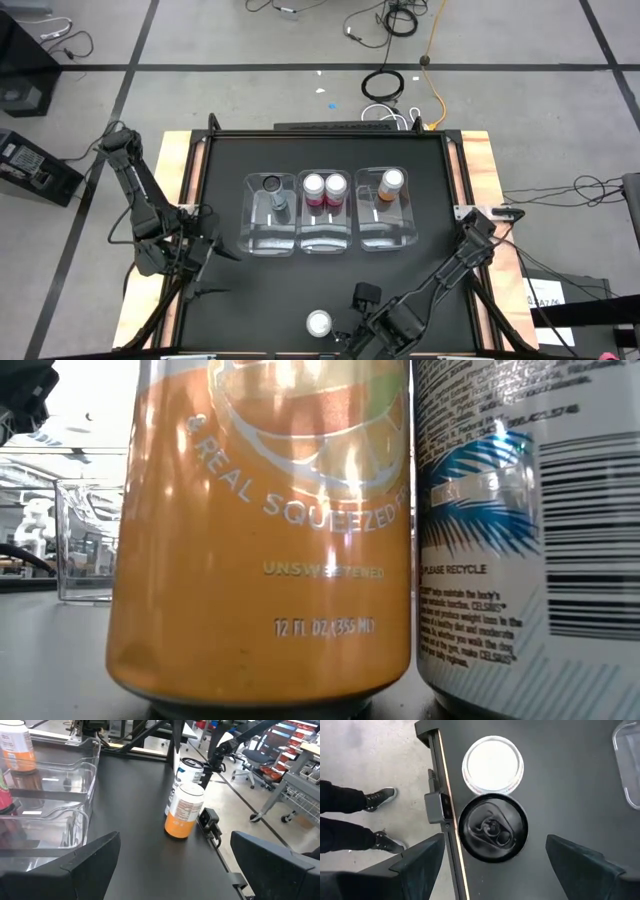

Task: Sort soda cans
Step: Put the blue soda can into the left transparent bin

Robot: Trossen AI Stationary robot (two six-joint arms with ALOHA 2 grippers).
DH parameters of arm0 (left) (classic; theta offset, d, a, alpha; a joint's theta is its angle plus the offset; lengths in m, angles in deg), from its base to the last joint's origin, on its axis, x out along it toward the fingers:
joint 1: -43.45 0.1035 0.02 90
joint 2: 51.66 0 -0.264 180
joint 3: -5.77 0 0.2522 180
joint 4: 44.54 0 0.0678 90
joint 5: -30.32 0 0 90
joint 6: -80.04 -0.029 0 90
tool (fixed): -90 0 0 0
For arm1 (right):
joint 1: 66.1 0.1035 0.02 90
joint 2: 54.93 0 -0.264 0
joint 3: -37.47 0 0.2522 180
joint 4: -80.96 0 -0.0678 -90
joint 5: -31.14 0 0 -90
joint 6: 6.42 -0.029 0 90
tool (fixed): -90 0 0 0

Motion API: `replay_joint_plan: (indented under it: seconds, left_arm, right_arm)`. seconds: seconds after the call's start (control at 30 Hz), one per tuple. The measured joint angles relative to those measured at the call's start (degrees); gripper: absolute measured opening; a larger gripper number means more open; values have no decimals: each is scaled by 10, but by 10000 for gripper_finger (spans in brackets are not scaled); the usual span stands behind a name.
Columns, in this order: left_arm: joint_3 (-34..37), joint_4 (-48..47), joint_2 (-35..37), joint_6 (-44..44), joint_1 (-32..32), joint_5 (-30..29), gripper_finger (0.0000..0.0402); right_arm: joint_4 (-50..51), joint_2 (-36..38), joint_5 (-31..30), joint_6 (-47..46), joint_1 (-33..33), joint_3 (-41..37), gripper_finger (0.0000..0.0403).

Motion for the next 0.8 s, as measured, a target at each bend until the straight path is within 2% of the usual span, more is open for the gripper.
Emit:
replay_joint_plan:
  seconds: [0.2,0.33,0.67,0.8]
  left_arm:
    - [0,-2,0,0,0,0,386]
    - [0,-2,0,0,0,10,386]
    - [0,-2,0,-1,0,19,386]
    - [0,-2,0,-1,0,19,386]
  right_arm:
    - [-12,-12,3,0,-8,0,341]
    - [-15,-29,32,12,-8,1,341]
    - [-25,-44,12,10,-16,0,341]
    - [-28,-44,24,11,-25,-5,341]
